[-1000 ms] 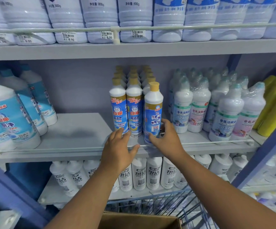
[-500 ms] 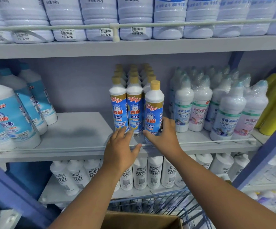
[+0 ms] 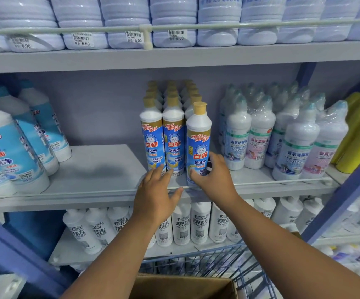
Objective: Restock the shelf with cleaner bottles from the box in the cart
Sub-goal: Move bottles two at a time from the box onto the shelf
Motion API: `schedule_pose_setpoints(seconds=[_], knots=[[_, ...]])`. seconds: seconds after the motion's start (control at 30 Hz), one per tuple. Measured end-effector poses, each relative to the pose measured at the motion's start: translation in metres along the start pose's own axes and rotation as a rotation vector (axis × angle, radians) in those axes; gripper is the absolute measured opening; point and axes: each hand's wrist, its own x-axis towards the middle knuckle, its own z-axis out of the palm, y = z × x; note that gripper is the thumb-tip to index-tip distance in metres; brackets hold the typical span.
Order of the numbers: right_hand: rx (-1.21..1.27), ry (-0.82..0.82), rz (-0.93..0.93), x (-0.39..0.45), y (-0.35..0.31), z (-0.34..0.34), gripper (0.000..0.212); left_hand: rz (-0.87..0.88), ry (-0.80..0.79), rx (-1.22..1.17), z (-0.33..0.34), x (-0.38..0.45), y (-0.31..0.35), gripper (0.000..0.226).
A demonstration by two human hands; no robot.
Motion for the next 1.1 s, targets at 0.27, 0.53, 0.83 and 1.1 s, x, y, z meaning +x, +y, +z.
schedule_pose_setpoints(seconds=[0.27,0.53,0.83,1.1], knots=[[-0.024,-0.009,0.022,-0.001,-0.001,-0.001,0.056,0.022,0.015,0.016,-0.003,0.000,0.000,0.070],[-0.262,-0.097,0.043,-0.021,0.001,-0.016,0.054,0.019,-0.023,0.055,-0.008,-0.012,0.000,0.069],[-0.736,-0.255,-0.043,-0.094,0.005,-0.032,0.070,-0.033,-0.090,0.175,-0.017,-0.075,0.015,0.071],[-0.748,-0.521,-0.038,-0.184,0.028,-0.021,0.075,-0.146,-0.228,0.195,0.006,-0.155,0.021,0.070]])
